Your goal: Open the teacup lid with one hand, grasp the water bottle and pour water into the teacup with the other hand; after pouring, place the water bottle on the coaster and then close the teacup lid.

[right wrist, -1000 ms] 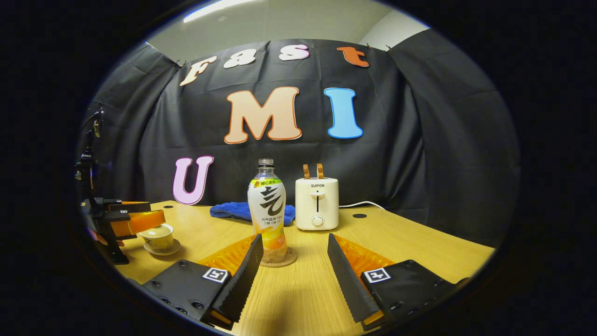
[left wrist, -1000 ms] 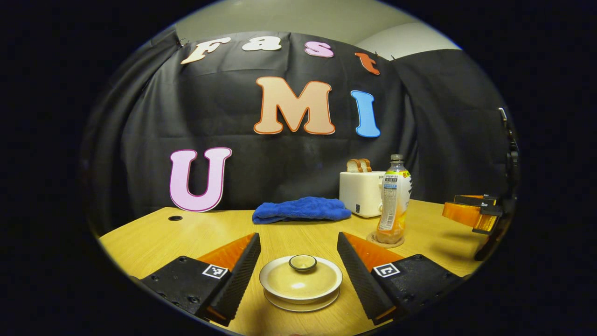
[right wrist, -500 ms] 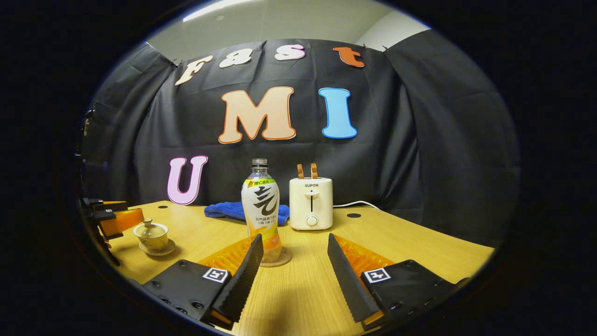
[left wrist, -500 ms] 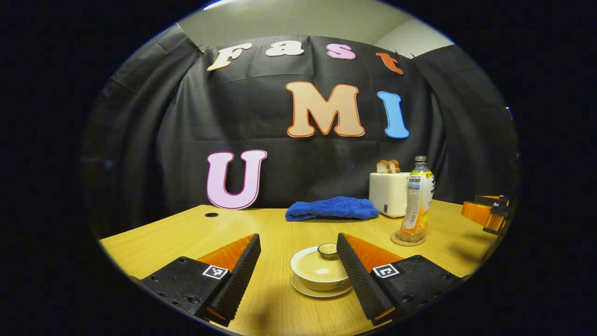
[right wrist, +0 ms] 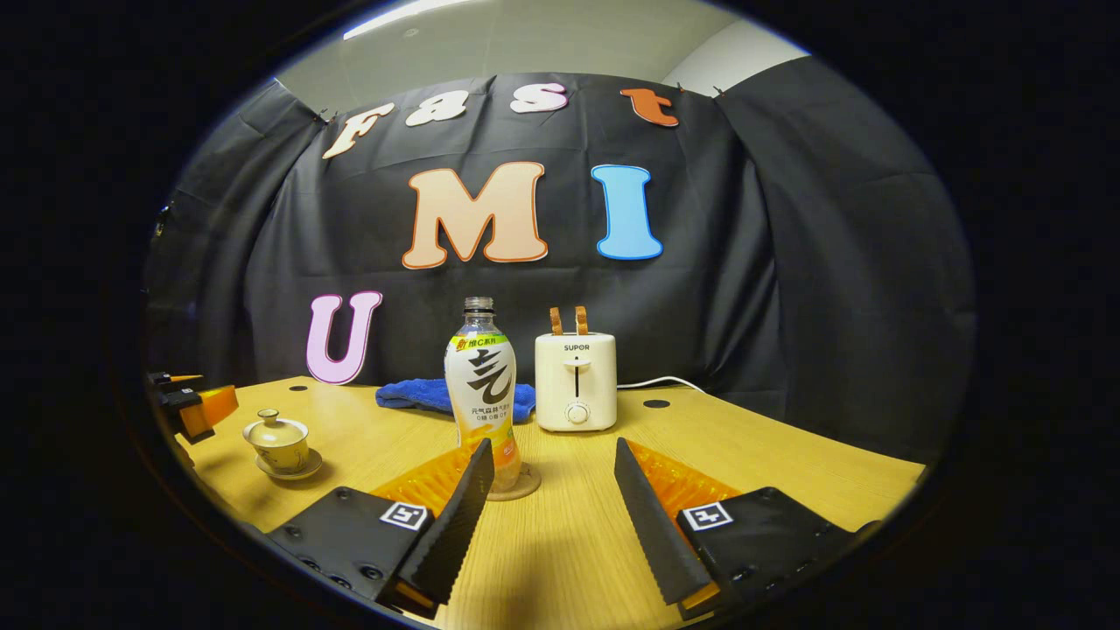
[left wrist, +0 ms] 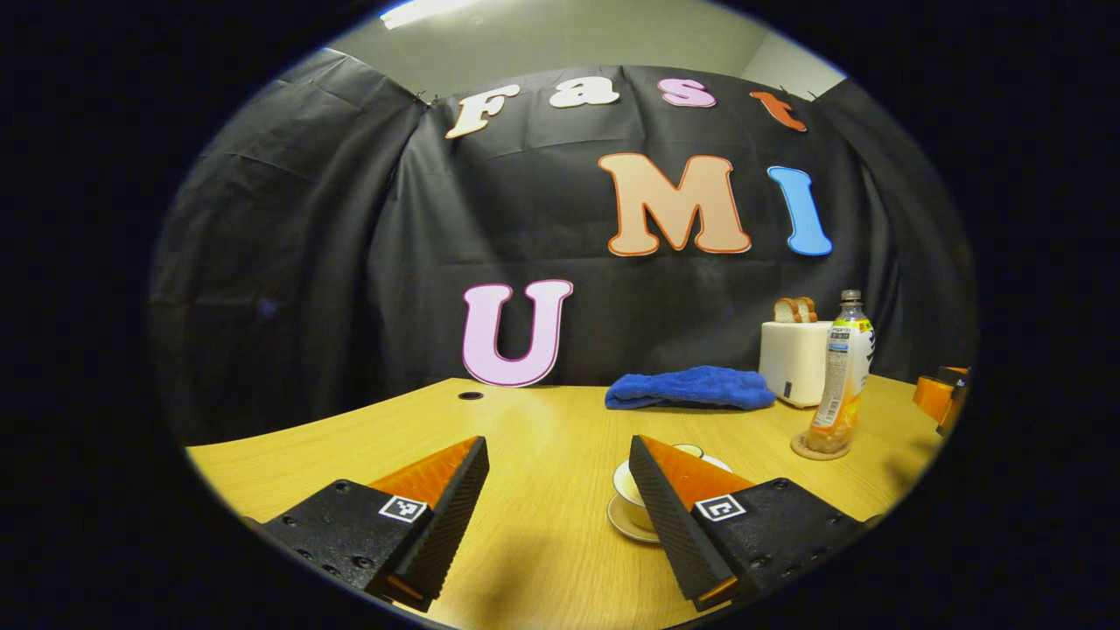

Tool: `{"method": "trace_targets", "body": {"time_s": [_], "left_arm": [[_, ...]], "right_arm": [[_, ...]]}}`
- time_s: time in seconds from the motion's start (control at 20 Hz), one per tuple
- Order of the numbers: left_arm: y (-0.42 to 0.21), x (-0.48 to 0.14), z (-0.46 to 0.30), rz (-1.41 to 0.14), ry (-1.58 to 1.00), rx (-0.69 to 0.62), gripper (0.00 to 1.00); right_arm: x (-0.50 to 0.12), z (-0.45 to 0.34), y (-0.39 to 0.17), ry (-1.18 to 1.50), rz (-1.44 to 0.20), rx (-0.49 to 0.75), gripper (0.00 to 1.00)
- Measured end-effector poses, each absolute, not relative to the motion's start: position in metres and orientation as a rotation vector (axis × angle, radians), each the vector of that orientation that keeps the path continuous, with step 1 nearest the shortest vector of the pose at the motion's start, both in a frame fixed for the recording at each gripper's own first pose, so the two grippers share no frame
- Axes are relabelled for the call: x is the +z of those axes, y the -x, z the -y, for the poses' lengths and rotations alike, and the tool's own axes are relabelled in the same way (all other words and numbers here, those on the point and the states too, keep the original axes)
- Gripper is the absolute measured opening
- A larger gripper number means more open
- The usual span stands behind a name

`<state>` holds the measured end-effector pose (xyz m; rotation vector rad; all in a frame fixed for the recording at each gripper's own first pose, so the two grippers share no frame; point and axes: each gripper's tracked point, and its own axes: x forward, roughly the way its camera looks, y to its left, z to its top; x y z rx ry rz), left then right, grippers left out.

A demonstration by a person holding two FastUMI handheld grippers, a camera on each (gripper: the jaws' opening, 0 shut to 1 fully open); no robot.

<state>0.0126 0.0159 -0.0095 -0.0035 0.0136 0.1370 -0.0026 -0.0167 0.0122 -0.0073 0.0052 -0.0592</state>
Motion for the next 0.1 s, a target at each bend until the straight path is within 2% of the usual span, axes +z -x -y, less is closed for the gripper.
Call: {"method": "trace_targets", "body": {"time_s": [0.05, 0.1], "left_arm": [[-0.0088, -0.0084, -0.0209, -0.013, 0.003, 0.162, 0.95], [-0.0068, -0.009, -0.0236, -0.012, 0.002, 0.182, 0.95]], "right_arm": [[0.0124, 0.0166, 0.0026, 0.007, -0.005, -0.059, 0.86], [0.0116, 0.0167, 0.0022, 0.007, -0.005, -0.059, 0.89]]}}
